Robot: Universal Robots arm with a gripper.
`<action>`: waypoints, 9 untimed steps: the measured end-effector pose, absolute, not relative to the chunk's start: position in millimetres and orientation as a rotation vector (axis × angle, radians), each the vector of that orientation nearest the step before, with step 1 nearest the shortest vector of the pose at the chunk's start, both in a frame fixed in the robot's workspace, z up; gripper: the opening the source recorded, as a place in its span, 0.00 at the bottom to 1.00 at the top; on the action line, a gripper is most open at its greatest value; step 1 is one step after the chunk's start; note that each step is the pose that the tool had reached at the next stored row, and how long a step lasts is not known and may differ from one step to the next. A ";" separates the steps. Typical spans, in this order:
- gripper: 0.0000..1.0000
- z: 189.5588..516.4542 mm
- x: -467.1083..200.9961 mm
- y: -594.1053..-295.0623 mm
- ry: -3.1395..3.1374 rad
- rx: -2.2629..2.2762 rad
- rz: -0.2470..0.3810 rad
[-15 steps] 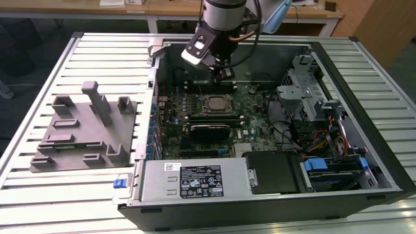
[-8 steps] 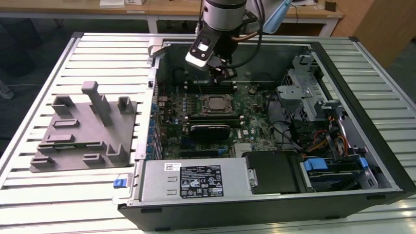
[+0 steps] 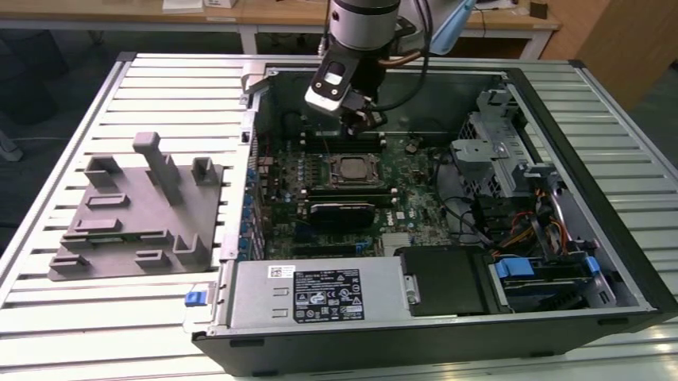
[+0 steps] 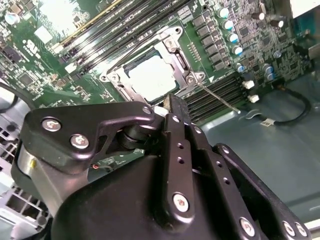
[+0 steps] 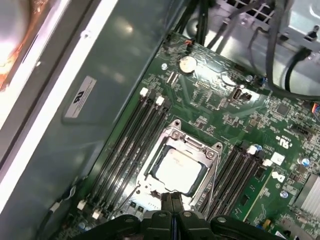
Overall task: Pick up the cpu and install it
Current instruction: 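Install the first cpu locking lever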
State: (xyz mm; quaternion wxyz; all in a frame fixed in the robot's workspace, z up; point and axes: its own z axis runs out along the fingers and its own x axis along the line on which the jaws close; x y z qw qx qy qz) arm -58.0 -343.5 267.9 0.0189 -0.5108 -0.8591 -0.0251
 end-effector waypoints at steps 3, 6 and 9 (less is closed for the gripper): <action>0.11 267.8 -58.2 -343.5 -2.704 -1.520 -0.076; 0.11 267.8 -58.1 -343.5 -2.743 -1.446 -0.075; 0.11 267.7 -58.2 -343.5 -2.781 -1.368 -0.073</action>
